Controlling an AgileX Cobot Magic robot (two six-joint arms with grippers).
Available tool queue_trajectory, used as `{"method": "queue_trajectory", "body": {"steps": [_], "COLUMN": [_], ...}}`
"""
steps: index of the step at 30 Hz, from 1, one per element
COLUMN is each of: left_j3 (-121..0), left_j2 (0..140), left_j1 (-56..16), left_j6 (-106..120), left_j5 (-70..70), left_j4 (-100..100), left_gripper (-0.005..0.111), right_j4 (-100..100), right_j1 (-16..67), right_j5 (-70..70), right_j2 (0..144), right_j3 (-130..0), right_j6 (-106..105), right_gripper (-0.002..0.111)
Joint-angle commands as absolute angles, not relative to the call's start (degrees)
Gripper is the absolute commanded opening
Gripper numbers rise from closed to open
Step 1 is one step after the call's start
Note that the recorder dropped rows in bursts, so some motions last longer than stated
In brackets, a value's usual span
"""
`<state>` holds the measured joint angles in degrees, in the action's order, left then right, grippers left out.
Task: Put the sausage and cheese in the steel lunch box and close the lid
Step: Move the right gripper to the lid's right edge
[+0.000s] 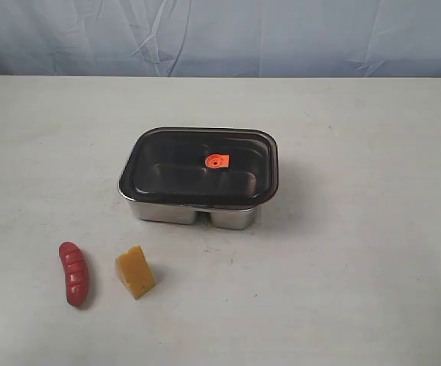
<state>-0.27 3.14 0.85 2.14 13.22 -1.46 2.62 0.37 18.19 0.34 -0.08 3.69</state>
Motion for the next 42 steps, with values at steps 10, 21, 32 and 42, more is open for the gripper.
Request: {"method": "queue_trajectory", "body": {"steps": [10, 21, 32, 42], "left_j3": [0.00, 0.00, 0.00, 0.00], "left_j2": [2.57, 2.57, 2.57, 2.57], "left_j1": [1.06, 1.06, 1.06, 1.06], "left_j6": [2.32, 2.32, 2.32, 2.32], "left_j5": [13.33, 13.33, 13.33, 13.33], "left_j4": [-1.79, -1.79, -1.79, -1.79], "left_gripper": [0.000, 0.000, 0.000, 0.000], "right_j4": [-39.78, -18.43, -34.03, -78.94], "right_j1": [0.09, 4.84, 16.69, 12.93], "right_j5": [-16.58, 8.31, 23.34, 41.84], "right_j2": [0.00, 27.13, 90.95, 106.67], "right_j3": [0.00, -24.09, -59.72, -64.43], "right_j6": [11.95, 16.02, -12.74, -50.98], "right_gripper": [-0.001, -0.001, 0.047, 0.049]}}
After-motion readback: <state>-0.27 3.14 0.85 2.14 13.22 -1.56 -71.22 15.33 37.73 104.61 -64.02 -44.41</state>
